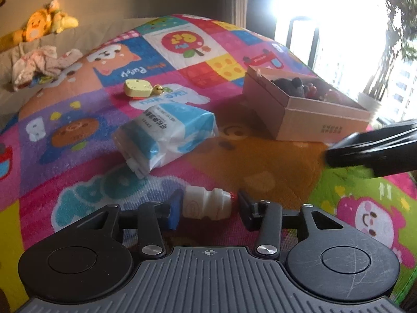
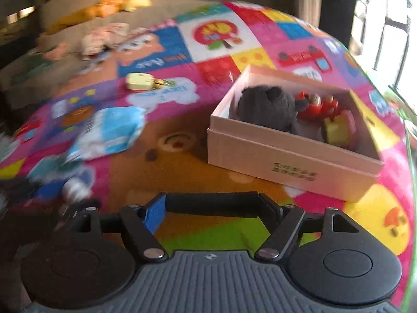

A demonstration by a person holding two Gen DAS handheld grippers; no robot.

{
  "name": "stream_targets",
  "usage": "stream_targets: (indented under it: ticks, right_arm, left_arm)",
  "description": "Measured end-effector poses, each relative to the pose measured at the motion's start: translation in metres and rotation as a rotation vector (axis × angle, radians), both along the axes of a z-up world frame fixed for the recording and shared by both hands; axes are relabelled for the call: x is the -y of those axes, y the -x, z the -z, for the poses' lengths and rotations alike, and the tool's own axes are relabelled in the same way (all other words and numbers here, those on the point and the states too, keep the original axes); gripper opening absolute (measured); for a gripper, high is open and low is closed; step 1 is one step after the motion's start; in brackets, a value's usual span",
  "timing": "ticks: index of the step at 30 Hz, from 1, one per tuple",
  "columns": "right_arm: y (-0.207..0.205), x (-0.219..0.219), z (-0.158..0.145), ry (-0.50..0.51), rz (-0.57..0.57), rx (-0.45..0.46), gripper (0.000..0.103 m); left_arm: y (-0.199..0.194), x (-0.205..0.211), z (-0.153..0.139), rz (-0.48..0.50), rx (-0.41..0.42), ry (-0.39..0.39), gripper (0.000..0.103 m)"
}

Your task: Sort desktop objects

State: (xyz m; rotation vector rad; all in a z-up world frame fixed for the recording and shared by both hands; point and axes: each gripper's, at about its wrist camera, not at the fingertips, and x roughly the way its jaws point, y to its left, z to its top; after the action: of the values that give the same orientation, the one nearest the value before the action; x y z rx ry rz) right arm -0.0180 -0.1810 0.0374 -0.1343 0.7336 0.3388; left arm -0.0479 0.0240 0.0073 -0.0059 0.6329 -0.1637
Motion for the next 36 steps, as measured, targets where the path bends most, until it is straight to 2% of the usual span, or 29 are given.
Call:
stream_targets:
  ticks: [2, 4, 6, 10, 14, 17, 21, 22, 24, 26, 27, 29, 31, 33, 34, 36]
  right_arm:
    - [0.018, 0.021, -0.014, 0.004, -0.028, 0.041, 0.074]
    - [0.033, 0.044, -0.031, -0.003, -0.032, 0.080, 0.074]
    - [0.046, 0.066, -0.053, -0.021, -0.025, 0.129, 0.075]
    - [0.063, 0.105, -0.107, -0.074, 0.031, 0.289, 0.075]
    - [0.054, 0.128, -0.142, -0.111, 0.095, 0.415, 0.075]
    - [0.025, 0.135, -0.150, -0.133, 0.109, 0.435, 0.075]
    - [-0.036, 0.129, -0.145, -0.156, 0.102, 0.363, 0.075]
    - [-0.053, 0.125, -0.142, -0.150, 0.098, 0.341, 0.075]
    - [-0.082, 0.117, -0.132, -0.131, 0.108, 0.294, 0.077]
    - [-0.093, 0.116, -0.122, -0.139, 0.128, 0.262, 0.077]
    - [-0.092, 0.118, -0.117, -0.150, 0.127, 0.256, 0.079]
    - [-0.084, 0.124, -0.109, -0.159, 0.134, 0.264, 0.084]
    - [-0.075, 0.135, -0.096, -0.145, 0.161, 0.267, 0.084]
    - [-0.065, 0.151, -0.074, -0.131, 0.202, 0.232, 0.084]
    - [-0.059, 0.160, -0.059, -0.125, 0.231, 0.197, 0.084]
    - [-0.045, 0.176, -0.033, -0.130, 0.272, 0.122, 0.082]
  left_arm:
    - [0.002, 0.004, -0.006, 0.016, 0.008, -0.016, 0.049]
    - [0.005, 0.007, -0.024, 0.050, 0.032, 0.008, 0.049]
    - [0.009, 0.014, -0.053, 0.096, 0.099, 0.026, 0.049]
    - [0.006, 0.045, -0.112, 0.195, 0.298, -0.016, 0.050]
    - [-0.022, 0.087, -0.136, 0.268, 0.397, -0.064, 0.050]
    - [-0.054, 0.110, -0.133, 0.291, 0.366, -0.077, 0.049]
    - [-0.100, 0.132, -0.120, 0.290, 0.307, -0.070, 0.051]
    - [-0.108, 0.132, -0.115, 0.293, 0.282, -0.067, 0.056]
    - [-0.114, 0.125, -0.103, 0.277, 0.238, -0.059, 0.060]
    - [-0.106, 0.112, -0.092, 0.271, 0.223, -0.060, 0.070]
    - [-0.101, 0.105, -0.087, 0.264, 0.219, -0.066, 0.077]
    - [-0.090, 0.089, -0.075, 0.237, 0.191, -0.085, 0.078]
    - [-0.082, 0.075, -0.063, 0.204, 0.150, -0.077, 0.079]
    - [-0.074, 0.059, -0.051, 0.174, 0.104, -0.041, 0.082]
    - [-0.071, 0.053, -0.045, 0.161, 0.082, -0.023, 0.086]
    - [-0.066, 0.042, -0.034, 0.132, 0.030, 0.013, 0.087]
